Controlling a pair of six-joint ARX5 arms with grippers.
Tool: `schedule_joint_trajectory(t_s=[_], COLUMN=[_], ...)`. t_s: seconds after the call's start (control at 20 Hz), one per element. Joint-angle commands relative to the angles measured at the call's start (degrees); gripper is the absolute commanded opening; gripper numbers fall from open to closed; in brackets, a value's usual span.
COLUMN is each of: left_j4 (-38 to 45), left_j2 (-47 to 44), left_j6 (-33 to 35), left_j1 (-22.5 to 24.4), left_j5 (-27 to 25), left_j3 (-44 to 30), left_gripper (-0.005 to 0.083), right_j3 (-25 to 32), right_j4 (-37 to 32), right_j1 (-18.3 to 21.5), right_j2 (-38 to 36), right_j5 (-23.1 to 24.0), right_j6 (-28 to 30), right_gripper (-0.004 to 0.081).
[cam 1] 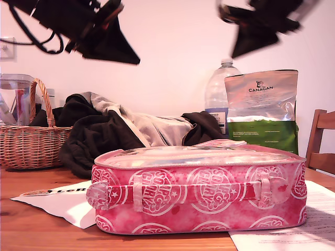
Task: Open the zipper in the zip bag in front of you
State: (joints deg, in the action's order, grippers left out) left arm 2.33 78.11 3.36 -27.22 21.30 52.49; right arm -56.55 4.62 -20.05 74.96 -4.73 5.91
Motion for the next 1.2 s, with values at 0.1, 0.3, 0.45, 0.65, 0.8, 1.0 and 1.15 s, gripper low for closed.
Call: schedule_joint_trajectory(t_s=[0.1,0.3,0.45,0.65,0.8,1.0,1.15], left_j4=[0.2,0.6,0.3,-5.8,-9.8,-15.3,-18.5], left_j2=[-6.6,-16.9,-27.8,-40.9,-45.4,-47.0,-47.0], left_j6=[-0.4,-1.6,-3.9,-5.9,-6.0,-6.0,-6.0], left_j1=[0.2,0.2,0.2,0.2,0.2,0.2,0.2], left_j5=[-0.9,-2.3,-3.9,-5.4,-5.3,-5.3,-5.3], left_j3=[-7.7,-17.4,-24.3,-27.4,-27.4,-27.4,-27.4], left_gripper=[-0.0022,-0.0022,-0.0022,-0.0022,-0.0021,-0.0021,-0.0021], right_j3=[11.6,22.0,27.1,27.5,27.5,27.5,27.5], right_j4=[-3.1,-2.9,1.6,11.3,15.3,19.5,24.5], right_j1=[-0.4,-1.0,-1.9,-4.2,-4.3,-4.3,-4.3], right_j2=[-11.6,-24.8,-36.2,-49.3,-54.1,-55.0,-55.0], right_j5=[-0.7,-0.7,-0.9,-0.9,-0.8,-0.7,-0.7], right_j6=[-1.6,-3.5,-3.5,-5.3,-6.1,-6.1,-6.1], right_gripper=[-0.0011,-0.0011,-0.0011,-0.0011,-0.0011,-0.0011,-0.0011])
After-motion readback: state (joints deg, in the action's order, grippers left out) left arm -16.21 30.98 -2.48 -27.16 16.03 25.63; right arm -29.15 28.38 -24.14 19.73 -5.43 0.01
